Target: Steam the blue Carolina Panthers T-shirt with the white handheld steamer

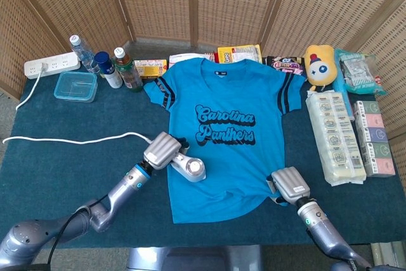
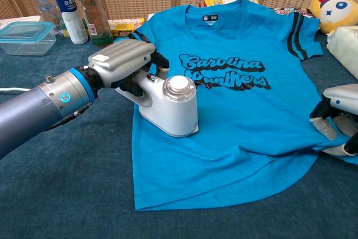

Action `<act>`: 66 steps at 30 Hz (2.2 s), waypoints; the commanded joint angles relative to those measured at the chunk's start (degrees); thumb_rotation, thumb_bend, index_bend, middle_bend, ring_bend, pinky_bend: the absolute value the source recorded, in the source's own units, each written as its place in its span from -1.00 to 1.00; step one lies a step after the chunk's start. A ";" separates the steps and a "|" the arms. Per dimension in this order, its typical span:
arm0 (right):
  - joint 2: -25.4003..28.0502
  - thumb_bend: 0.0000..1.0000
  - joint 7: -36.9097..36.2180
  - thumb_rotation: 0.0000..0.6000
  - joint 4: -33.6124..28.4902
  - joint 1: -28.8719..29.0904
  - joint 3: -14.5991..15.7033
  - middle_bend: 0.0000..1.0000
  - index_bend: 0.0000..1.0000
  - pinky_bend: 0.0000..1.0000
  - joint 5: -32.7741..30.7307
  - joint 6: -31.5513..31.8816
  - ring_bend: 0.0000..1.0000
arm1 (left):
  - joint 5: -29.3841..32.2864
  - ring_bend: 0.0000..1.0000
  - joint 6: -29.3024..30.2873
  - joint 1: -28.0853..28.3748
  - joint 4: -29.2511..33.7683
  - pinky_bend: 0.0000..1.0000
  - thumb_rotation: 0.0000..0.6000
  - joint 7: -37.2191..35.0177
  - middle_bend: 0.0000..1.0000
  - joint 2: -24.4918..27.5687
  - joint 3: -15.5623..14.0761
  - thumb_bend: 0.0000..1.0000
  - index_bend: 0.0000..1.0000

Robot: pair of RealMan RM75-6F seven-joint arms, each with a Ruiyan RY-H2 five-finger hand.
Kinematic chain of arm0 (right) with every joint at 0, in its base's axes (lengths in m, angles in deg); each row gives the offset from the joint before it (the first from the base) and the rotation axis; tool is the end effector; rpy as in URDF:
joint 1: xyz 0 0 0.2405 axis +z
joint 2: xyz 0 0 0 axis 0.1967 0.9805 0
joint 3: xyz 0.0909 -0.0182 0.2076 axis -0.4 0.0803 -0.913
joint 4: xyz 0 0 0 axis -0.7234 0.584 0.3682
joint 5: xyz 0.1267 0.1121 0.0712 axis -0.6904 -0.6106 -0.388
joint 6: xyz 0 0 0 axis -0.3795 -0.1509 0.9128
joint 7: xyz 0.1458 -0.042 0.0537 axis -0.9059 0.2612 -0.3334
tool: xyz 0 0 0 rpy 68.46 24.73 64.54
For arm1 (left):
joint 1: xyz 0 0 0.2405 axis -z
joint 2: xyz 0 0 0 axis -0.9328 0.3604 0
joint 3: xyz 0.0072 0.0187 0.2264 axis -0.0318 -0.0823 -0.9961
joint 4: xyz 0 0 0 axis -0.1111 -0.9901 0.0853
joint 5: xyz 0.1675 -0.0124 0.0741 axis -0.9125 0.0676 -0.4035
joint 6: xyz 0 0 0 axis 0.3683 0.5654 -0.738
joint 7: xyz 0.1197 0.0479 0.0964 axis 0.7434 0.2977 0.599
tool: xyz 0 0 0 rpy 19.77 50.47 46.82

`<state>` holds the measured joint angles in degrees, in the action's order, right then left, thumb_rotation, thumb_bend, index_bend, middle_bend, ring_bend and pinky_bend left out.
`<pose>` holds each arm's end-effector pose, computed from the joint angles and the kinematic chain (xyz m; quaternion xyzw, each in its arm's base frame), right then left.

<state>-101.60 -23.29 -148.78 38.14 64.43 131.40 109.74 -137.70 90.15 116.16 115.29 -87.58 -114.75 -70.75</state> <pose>-0.2097 -0.2496 0.0252 0.7589 -0.4254 0.2766 0.4081 -0.0898 0.3333 -0.0623 -0.7732 -0.2643 -0.4722 0.3307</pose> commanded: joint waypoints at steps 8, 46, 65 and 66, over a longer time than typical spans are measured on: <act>0.06 -0.26 -0.76 1.00 0.61 0.13 -0.10 0.36 0.48 0.69 -0.24 -0.37 0.48 | 5.56 0.54 -2.08 -0.01 -6.95 0.59 1.00 4.19 0.70 -2.29 4.41 0.05 0.47; 1.08 -0.26 -4.11 1.00 1.84 -0.32 -0.02 0.36 0.48 0.70 0.37 -0.31 0.49 | 9.61 0.54 -6.59 7.80 -7.12 0.59 1.00 18.86 0.70 -14.82 8.12 0.04 0.47; 1.05 -0.26 -4.29 1.00 1.62 -0.40 0.09 0.36 0.48 0.70 0.81 -0.29 0.49 | 3.41 0.54 -4.13 4.88 2.30 0.59 1.00 16.35 0.70 -10.89 0.93 0.04 0.47; 1.00 -0.26 -4.19 1.00 1.60 -0.40 0.09 0.36 0.48 0.70 0.81 -0.28 0.49 | 2.93 0.54 -3.86 4.52 3.19 0.59 1.00 16.20 0.70 -10.20 0.33 0.04 0.47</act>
<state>-100.57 -27.50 -147.17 37.74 64.52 132.22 109.45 -133.99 85.83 121.35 117.33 -71.06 -125.94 -69.49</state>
